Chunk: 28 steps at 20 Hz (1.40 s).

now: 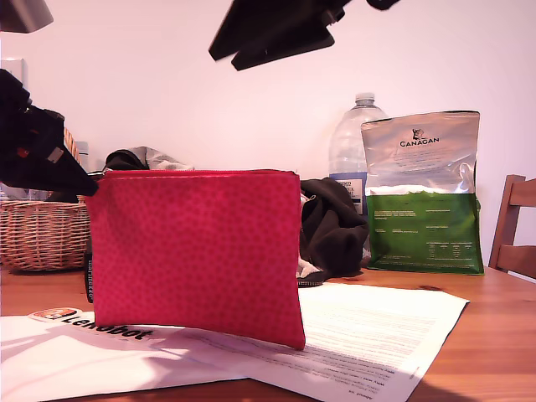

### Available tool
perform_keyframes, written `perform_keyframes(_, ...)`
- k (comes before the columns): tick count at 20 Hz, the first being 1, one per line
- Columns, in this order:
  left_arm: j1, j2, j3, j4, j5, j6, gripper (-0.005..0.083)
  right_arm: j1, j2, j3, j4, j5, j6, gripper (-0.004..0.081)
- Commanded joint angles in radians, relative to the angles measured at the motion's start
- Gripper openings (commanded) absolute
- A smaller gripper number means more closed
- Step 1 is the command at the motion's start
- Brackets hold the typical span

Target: Close the zipper in the zip bag in front of you

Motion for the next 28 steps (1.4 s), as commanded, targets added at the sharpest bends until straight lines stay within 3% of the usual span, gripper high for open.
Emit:
perform_keyframes(1,-0.003,-0.010,0.023,0.023,0.012,-0.010,-0.0024,0.000,0.059,0.023,0.003,-0.003,0.013,0.0388)
perform_keyframes(4,-0.003,-0.010,0.023,0.023,0.015,-0.010,-0.0024,0.016,0.119,0.074,0.000,-0.003,0.013,0.0430)
perform_keyframes(12,-0.003,-0.010,0.023,0.023,0.016,-0.010,-0.0024,0.095,0.266,0.182,-0.020,-0.004,0.014,0.0441)
perform_keyframes(21,-0.003,-0.010,0.023,0.022,0.016,-0.010,-0.0024,0.103,0.361,0.188,0.008,0.000,0.027,0.0441)
perform_keyframes(28,-0.003,-0.010,0.023,0.018,0.016,-0.010,-0.0024,0.091,0.427,0.189,-0.006,0.057,0.019,0.0441)
